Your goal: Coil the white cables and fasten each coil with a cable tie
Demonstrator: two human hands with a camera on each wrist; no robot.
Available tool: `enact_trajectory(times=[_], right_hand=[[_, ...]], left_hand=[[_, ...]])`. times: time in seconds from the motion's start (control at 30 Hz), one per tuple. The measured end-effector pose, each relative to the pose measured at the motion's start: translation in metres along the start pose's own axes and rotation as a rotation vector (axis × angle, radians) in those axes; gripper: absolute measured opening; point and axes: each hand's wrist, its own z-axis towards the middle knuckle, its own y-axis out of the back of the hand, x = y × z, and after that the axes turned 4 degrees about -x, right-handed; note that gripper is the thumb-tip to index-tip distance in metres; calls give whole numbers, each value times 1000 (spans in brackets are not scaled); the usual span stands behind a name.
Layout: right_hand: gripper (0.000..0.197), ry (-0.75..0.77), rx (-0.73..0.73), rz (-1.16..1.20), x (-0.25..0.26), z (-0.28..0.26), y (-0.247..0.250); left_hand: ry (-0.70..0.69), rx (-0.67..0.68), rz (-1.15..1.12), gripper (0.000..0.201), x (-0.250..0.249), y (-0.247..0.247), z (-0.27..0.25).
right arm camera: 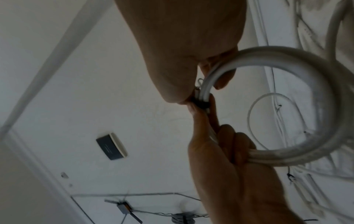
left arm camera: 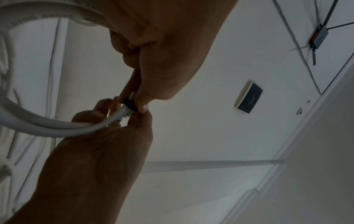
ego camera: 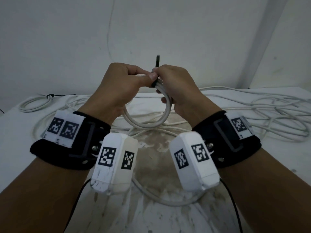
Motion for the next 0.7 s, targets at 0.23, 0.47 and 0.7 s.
enact_trajectory(times=[0.23, 0.47, 0.7], right_hand=[[15, 44, -41, 195, -2, 4, 0], [21, 90, -99, 140, -9, 8, 3], [24, 76, -185, 129, -9, 15, 11]], left_hand=[[10, 12, -24, 9, 1, -4, 0], [3, 35, -6, 9, 5, -6, 0], [138, 48, -185, 24, 1, -11, 1]])
